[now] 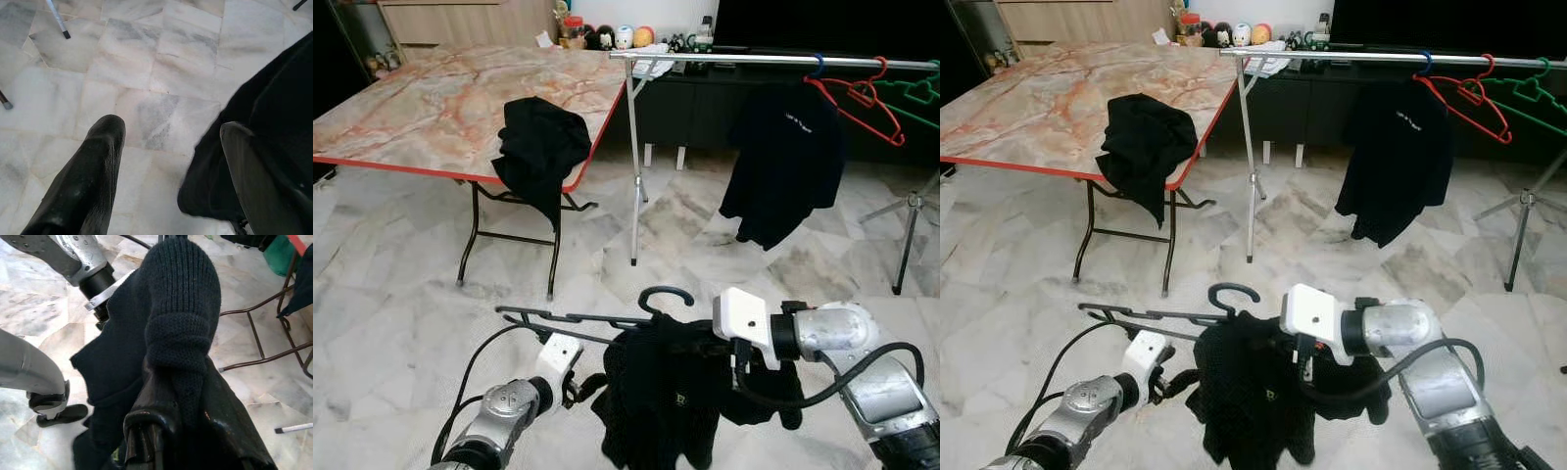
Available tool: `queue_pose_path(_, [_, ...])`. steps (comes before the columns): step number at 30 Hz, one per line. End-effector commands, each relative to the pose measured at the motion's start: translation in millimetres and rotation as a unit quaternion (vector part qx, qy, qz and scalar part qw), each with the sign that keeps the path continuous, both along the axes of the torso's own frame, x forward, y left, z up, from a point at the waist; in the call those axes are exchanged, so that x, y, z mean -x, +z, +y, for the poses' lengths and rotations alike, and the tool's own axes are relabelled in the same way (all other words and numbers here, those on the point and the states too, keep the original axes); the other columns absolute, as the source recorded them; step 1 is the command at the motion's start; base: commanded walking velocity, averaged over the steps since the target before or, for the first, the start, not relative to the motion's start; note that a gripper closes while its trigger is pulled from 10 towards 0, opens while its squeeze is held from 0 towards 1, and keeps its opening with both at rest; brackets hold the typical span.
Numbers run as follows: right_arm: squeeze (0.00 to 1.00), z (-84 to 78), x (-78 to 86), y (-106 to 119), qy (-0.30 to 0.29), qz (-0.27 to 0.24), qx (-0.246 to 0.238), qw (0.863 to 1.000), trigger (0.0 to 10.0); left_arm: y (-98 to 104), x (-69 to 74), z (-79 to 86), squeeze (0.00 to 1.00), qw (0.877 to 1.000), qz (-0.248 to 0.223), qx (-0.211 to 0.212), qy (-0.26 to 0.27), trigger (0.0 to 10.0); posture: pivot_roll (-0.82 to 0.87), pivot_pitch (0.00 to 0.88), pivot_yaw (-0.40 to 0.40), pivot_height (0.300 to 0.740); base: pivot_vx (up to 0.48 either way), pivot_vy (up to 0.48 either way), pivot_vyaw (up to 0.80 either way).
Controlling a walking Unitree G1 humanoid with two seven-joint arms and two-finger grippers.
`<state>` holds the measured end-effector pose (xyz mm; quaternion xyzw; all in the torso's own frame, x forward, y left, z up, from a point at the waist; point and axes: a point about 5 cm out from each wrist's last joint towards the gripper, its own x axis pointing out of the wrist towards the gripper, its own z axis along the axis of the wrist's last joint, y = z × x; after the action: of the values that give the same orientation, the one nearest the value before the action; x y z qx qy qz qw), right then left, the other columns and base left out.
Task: Hang hanger
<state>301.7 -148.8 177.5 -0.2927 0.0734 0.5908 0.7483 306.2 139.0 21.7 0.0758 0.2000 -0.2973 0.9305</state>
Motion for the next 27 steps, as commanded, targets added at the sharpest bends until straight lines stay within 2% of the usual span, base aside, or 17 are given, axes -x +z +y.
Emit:
queue_pose_path(1, [0.0,2.2,-2.3,9.5,0.001,-0.018,-0.01,1.0,10.0,-4.9,4.6,7.8,0.0,1.0,0.016,0.004,0.003,10.0,-0.04,0.105,0.026,0.74,0.0,0.0,0.0])
queue_pose_path(6, [0.0,1.9,0.3,12.1,0.004,-0.022,-0.01,1.0,10.0,-11.4,12.4,15.8,0.0,0.999,0.039,0.016,0.001,10.0,-0.04,0.108,0.025,0.74,0.0,0.0,0.0])
queue_pose_path(9, [0.0,3.9,1.4,17.3,0.011,-0.029,-0.012,0.999,10.0,-15.2,16.8,18.5,0.0,0.997,0.053,0.055,0.021,10.0,-0.05,0.108,0.025,0.74,0.0,0.0,0.0])
queue_pose_path(12, [0.0,5.5,1.8,21.0,0.016,-0.033,-0.016,0.999,10.0,-14.3,16.7,17.3,0.0,0.995,0.052,0.077,0.026,10.0,-0.05,0.108,0.024,0.74,0.0,0.0,0.0])
queue_pose_path(18, [0.0,8.9,0.1,25.2,0.016,-0.041,-0.02,0.999,10.0,-12.7,17.0,8.2,0.0,0.998,0.042,0.049,-0.02,10.0,-0.05,0.108,0.019,0.74,0.0,0.0,0.0])
queue_pose_path(25, [0.0,13.6,-3.7,24.9,0.009,-0.046,-0.026,0.999,10.0,-5.5,11.4,1.7,0.0,0.999,0.017,0.034,-0.038,10.0,-0.05,0.107,0.017,0.74,0.0,0.0,0.0])
queue_pose_path(27, [0.0,15.0,-6.5,24.7,0.002,-0.049,-0.028,0.998,10.0,-3.7,9.5,0.0,0.0,0.999,0.007,0.015,-0.046,10.0,-0.05,0.107,0.017,0.74,0.0,0.0,0.0])
